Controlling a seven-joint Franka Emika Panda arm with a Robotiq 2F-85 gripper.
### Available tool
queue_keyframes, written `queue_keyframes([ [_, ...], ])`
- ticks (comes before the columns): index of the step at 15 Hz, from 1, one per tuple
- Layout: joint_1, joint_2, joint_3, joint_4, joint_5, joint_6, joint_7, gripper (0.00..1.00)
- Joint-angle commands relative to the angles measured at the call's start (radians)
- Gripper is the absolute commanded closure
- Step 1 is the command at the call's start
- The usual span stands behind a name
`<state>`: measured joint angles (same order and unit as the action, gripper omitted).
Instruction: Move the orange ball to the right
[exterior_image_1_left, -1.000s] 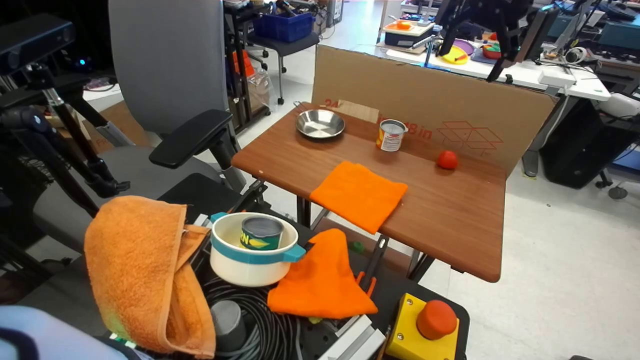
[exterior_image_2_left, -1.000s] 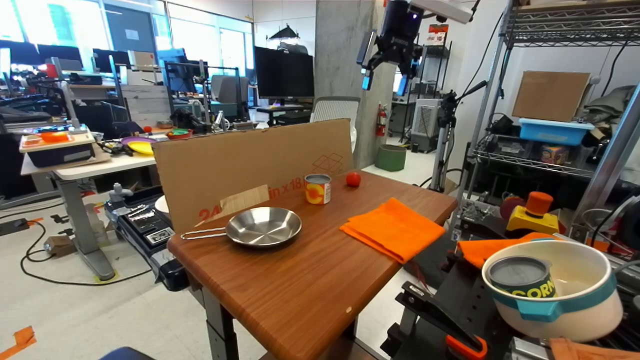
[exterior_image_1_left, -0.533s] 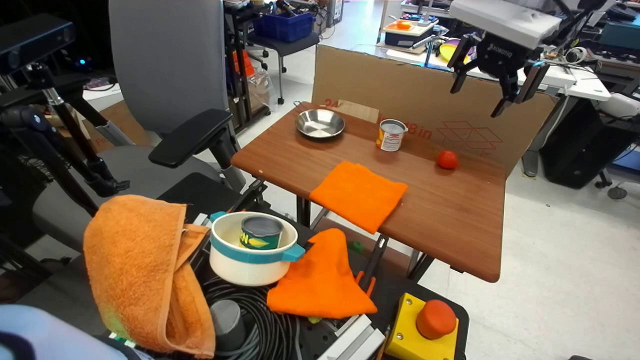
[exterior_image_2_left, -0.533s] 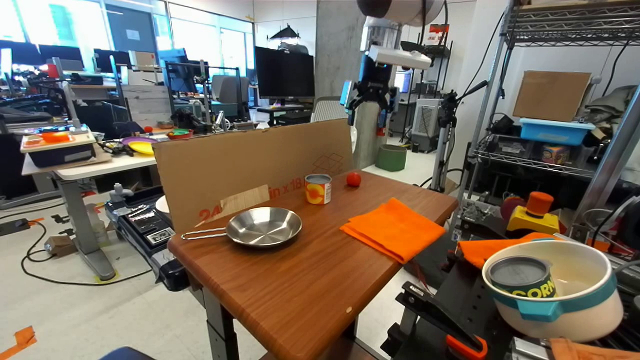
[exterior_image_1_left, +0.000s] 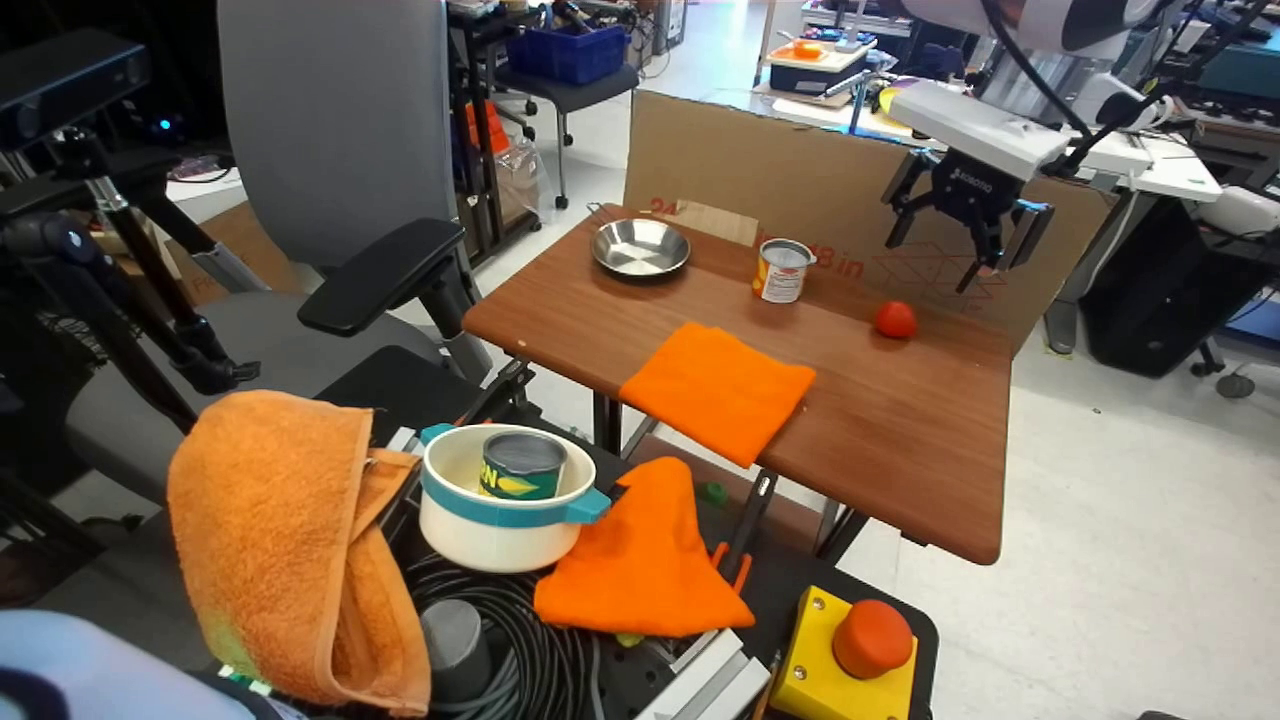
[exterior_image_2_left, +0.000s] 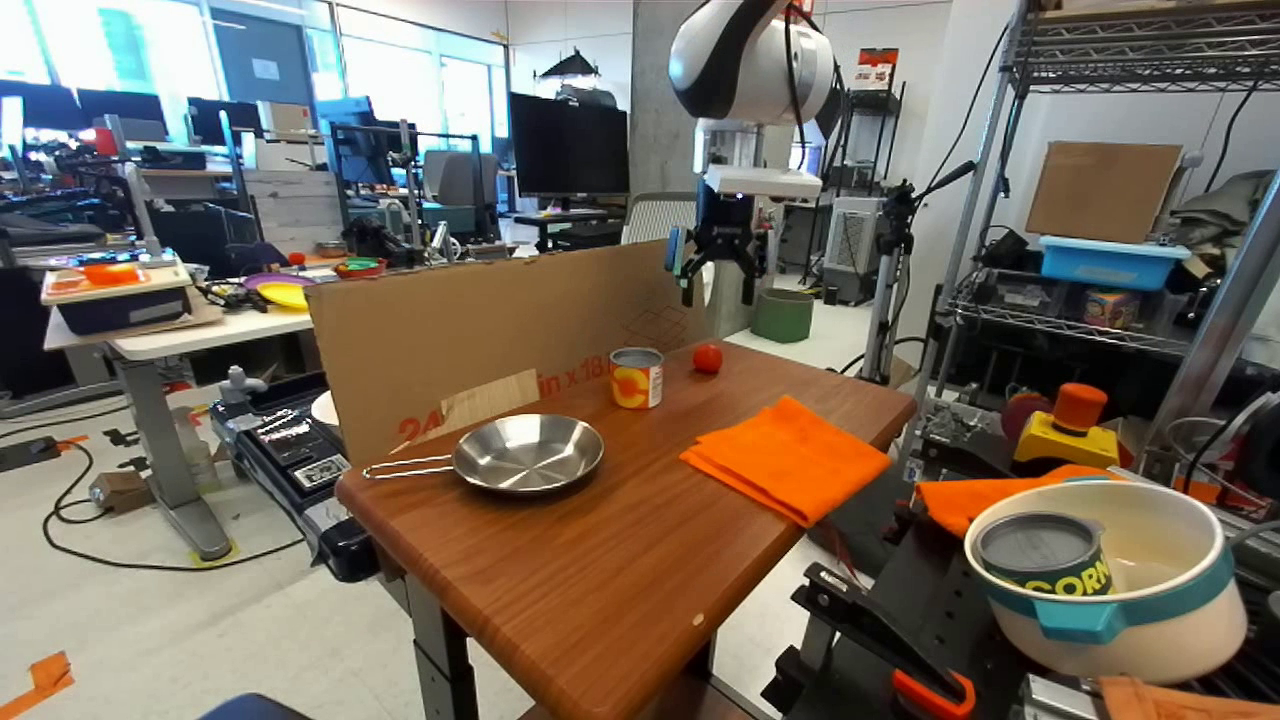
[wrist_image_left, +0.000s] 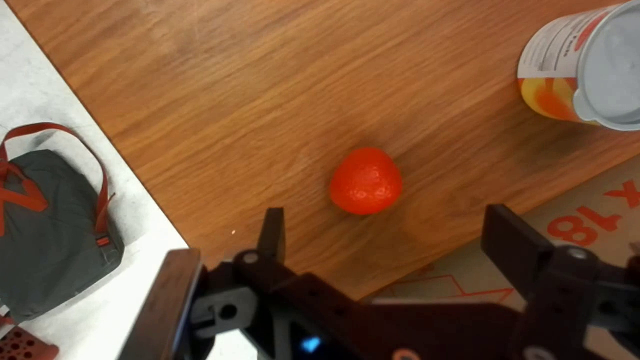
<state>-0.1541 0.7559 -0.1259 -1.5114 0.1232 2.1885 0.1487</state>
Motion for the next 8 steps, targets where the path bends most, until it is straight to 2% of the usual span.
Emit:
queue_keyframes([
  [1,-0.011,0.108,0.013,0.146,0.005,-0.084,0.023,0.0],
  [8,-0.003,0.24,0.01,0.292,-0.002,-0.163,0.066,0.0],
])
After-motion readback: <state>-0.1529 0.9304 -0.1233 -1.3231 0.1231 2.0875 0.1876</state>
